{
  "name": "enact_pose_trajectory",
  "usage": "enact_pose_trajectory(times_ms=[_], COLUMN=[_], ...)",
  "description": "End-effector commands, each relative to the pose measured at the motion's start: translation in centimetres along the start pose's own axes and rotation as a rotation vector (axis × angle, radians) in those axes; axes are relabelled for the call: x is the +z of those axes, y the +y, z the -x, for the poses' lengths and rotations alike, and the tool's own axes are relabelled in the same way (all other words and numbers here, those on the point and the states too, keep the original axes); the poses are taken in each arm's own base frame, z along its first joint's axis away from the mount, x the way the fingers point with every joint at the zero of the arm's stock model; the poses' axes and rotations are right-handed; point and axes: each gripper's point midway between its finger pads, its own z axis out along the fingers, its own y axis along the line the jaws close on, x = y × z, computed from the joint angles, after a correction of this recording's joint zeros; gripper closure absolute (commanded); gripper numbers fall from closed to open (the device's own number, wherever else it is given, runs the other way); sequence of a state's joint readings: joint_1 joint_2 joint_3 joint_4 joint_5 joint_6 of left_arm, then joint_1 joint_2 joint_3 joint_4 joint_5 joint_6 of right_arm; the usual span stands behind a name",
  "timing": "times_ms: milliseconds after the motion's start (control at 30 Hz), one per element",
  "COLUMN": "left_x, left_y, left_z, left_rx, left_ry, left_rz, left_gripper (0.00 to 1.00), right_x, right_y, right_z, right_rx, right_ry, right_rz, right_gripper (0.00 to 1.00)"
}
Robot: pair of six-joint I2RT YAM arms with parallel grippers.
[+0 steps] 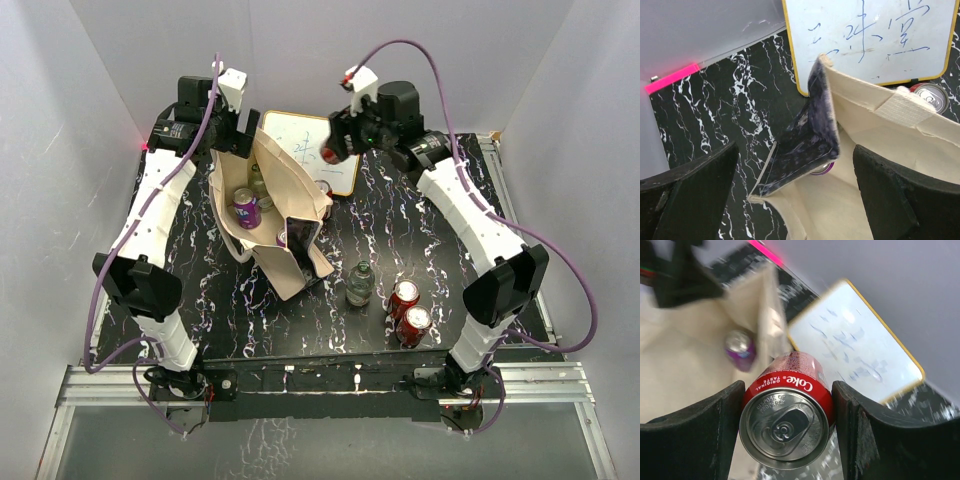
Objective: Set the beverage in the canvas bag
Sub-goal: Pick up the drink from the center of the board, then place the drink in the canvas bag.
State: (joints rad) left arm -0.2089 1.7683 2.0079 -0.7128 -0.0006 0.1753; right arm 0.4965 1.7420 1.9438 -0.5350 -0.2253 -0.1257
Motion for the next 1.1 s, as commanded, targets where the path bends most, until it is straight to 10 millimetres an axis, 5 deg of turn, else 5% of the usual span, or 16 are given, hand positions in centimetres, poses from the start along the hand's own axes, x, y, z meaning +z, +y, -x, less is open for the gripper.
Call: enact_pose_trajectory(times_ms=[0, 267, 400, 867, 1067], left_x=[-3.7, -5.1, -5.4, -5.7, -5.0], left_y=[1.5, 1.7, 0.9, 0.5, 0.9], left_z=[-0.1, -2.5, -3.3, -6.1, -7.6], left_rx=[-0.13, -0.251, -0.253, -0.286, -0.296], left_ry=[-0.029, -0.008, 0.003, 0.067, 0.111], left_rz=[-0.014, -0.138, -0.173, -0.172, -0.159], left_gripper=[0.08, 0.19, 0.25, 0.42, 0.5], right_x=[-2.0, 2.9, 5.8, 11.7, 13.8], right_y=[4.8, 10.5, 13.2, 16.5, 16.4], right_z=[10.9, 9.0, 6.3, -2.4, -5.2], right_rx=[-0.1, -0.082, -0.085, -0.156, -0.221], right_ry=[-0.313, -0.265, -0.185, -0.006, 0.028], right_rz=[0.111, 0.261, 0.337, 0.417, 0.408], right_gripper=[0.92, 0.92, 0.92, 0.92, 0.92])
